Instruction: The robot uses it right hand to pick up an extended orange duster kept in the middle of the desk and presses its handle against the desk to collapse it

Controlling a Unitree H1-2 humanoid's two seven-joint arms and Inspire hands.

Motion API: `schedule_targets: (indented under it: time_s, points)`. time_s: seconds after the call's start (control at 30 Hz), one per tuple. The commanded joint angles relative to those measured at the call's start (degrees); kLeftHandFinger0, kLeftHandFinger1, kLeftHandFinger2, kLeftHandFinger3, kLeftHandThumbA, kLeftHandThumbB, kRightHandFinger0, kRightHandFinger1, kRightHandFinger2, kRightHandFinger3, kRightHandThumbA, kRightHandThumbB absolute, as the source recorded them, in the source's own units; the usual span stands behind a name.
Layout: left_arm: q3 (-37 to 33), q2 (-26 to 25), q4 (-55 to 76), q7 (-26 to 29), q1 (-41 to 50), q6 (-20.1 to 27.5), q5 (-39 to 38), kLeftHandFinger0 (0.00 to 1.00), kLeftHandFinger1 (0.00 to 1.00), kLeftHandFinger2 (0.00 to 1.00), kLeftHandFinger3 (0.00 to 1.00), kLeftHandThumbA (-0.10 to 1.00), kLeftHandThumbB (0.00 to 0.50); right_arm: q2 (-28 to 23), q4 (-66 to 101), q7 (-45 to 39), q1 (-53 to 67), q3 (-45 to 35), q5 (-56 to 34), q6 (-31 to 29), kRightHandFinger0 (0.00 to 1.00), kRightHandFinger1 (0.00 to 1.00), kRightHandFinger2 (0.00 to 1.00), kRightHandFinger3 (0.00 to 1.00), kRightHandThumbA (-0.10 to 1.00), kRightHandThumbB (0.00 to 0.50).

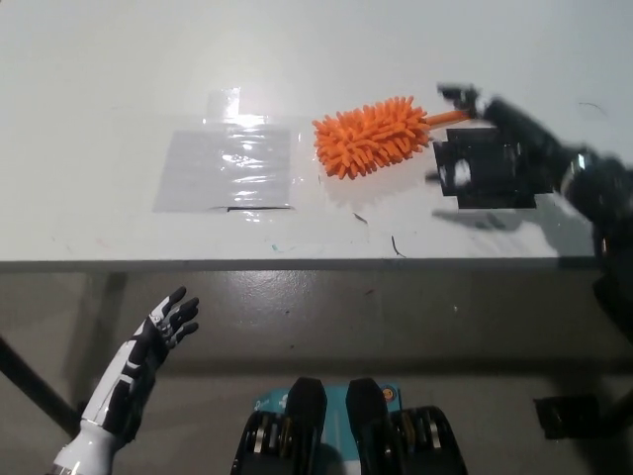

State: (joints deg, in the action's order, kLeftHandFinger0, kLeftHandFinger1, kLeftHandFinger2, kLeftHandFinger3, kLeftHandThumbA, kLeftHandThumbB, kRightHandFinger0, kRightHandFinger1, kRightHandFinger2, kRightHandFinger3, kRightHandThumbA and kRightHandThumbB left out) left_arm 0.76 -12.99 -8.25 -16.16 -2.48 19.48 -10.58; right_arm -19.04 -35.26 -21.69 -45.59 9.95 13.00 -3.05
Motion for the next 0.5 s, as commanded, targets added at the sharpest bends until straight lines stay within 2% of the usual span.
schedule_targets:
  time_s: [0.0,0.07,0.13,0.2,0.23,0.37,0.4,0.43,0.47]
  points:
    - [1.43,-0.80,1.89,0.12,-0.69,4.62,-0.42,1.00,1.00,1.00,1.00,1.00,0.324,-5.51,78.86,11.13,17.39,-19.78,-25.96,4.28,1.00,1.00,1.00,1.00,1.00,0.498]
    - [1.50,-0.70,1.50,-0.17,-1.24,3.97,-1.38,1.00,1.00,1.00,1.00,1.00,0.337,-4.22,81.49,11.15,22.08,-18.21,-22.57,2.57,1.00,1.00,1.00,1.00,1.00,0.474]
    - [1.39,-0.54,1.44,-0.61,-0.79,3.99,-2.17,1.00,1.00,1.00,1.00,1.00,0.339,-3.54,82.89,11.10,25.39,-17.09,-21.65,1.29,1.00,1.00,1.00,1.00,1.00,0.488]
    - [1.42,-0.60,1.51,-0.52,-1.36,3.91,-2.00,1.00,1.00,1.00,1.00,1.00,0.317,-2.32,83.89,11.65,27.59,-16.01,-21.80,0.08,1.00,1.00,1.00,1.00,1.00,0.498]
    - [1.54,-0.54,1.76,-0.24,-1.62,3.57,-1.90,1.00,1.00,1.00,1.00,1.00,0.331,-1.97,84.39,11.77,28.12,-15.81,-21.05,-0.41,1.00,1.00,1.00,1.00,1.00,0.490]
    - [1.58,-0.50,1.85,-0.12,-1.72,3.42,-1.83,1.00,1.00,1.00,1.00,1.00,0.331,-1.97,84.86,12.00,28.41,-15.73,-20.78,-0.25,1.00,1.00,1.00,1.00,1.00,0.491]
    - [1.48,-0.57,0.39,-0.32,-4.25,3.90,-1.73,1.00,1.00,1.00,1.00,1.00,0.323,-0.15,83.94,12.82,28.88,-14.16,-21.19,-5.99,1.00,1.00,1.00,1.00,1.00,0.434]
    - [1.43,-0.71,-0.03,-0.57,-4.86,4.41,-1.77,1.00,1.00,1.00,1.00,1.00,0.300,0.62,84.07,12.93,29.74,-13.58,-20.27,-7.04,1.00,1.00,1.00,1.00,1.00,0.431]
    - [1.41,-0.76,-0.13,-0.67,-5.01,4.60,-1.79,1.00,1.00,1.00,1.00,1.00,0.298,0.86,84.24,12.93,30.11,-13.44,-19.87,-7.15,1.00,1.00,1.00,1.00,1.00,0.431]
